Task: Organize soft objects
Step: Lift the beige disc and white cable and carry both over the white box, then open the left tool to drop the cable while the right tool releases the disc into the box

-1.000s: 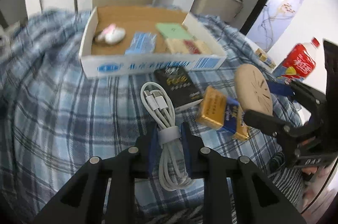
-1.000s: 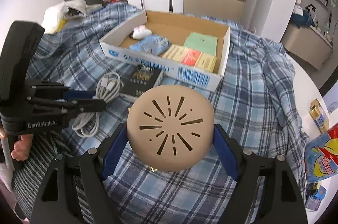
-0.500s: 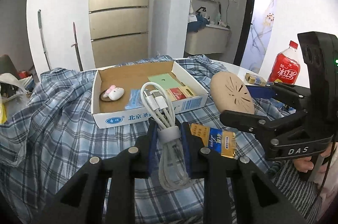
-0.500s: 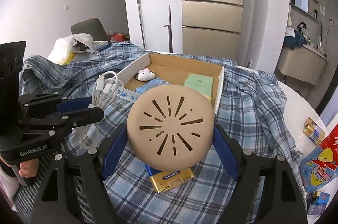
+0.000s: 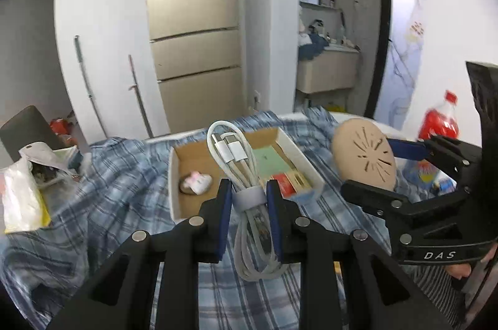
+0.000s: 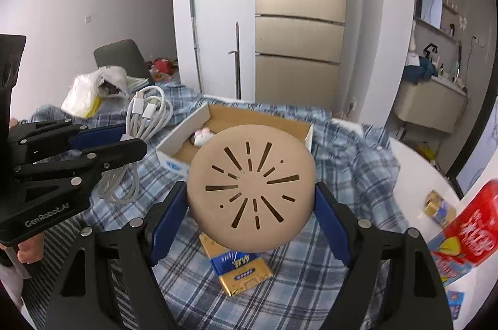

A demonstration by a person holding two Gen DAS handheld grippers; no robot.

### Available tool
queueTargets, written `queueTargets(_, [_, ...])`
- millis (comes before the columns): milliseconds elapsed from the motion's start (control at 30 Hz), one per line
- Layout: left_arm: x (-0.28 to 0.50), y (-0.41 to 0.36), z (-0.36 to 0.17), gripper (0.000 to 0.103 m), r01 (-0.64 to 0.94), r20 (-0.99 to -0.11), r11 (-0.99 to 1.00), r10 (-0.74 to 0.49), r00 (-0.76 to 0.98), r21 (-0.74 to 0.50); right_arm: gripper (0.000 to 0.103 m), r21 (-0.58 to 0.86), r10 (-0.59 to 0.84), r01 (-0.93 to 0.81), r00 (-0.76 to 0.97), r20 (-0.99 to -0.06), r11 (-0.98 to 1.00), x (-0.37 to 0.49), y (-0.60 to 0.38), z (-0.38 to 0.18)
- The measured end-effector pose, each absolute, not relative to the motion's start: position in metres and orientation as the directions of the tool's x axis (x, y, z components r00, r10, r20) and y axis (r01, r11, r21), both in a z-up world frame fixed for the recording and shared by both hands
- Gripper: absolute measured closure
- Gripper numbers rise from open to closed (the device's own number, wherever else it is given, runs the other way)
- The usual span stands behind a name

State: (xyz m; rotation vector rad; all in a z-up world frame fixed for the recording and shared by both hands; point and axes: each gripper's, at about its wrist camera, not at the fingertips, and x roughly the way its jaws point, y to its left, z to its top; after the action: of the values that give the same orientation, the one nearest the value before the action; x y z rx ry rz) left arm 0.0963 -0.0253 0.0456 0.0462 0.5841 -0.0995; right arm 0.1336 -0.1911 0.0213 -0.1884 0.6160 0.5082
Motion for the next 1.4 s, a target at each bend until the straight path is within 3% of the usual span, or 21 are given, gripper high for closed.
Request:
queueTargets(267, [0.138,-0.006,0.065,0.079,0.045,-0.543,0.999,-0.026,0.839,0.022,0.024,0.0,0.355,-0.432,0.743,-0.567,0.902,0.183,-0.178,0.05])
queueTargets(467, [0.171,0.007,0.068,0.079,0.01,-0.51,1.0,0.002,0.86,0.02,0.024,0.104,0.343,-0.346,0.758,-0.554,0.933,0.229,-0.173,0.055])
queueTargets(700, [0.2,0.022,0.033,0.079,-0.043,-0.578,0.999,0.043,0.815,0.014,0.024,0.149,0.373,-0.351,0.751,-0.545,0.924,0.255,-0.167,0.029])
queueTargets(1000, [0.223,0.033,-0.024,0.079,-0.048,-0.617,0.999,0.042,0.786,0.006,0.024,0.193,0.41,-0.383,0.638,-0.651,0.903,0.278,-0.162,-0.027])
queueTargets(1200, [0.231,0.031,-0.039,0.079,-0.06,-0.684,0.997,0.072,0.726,0.041,0.024,0.215,0.422,-0.402,0.549,-0.721,0.89,0.285,-0.153,-0.054])
queueTargets(1400, [0.231,0.033,-0.041,0.079,-0.068,-0.681,0.997,0.073,0.729,0.034,0.024,0.161,0.392,-0.437,0.515,-0.762,0.885,0.277,-0.141,-0.064])
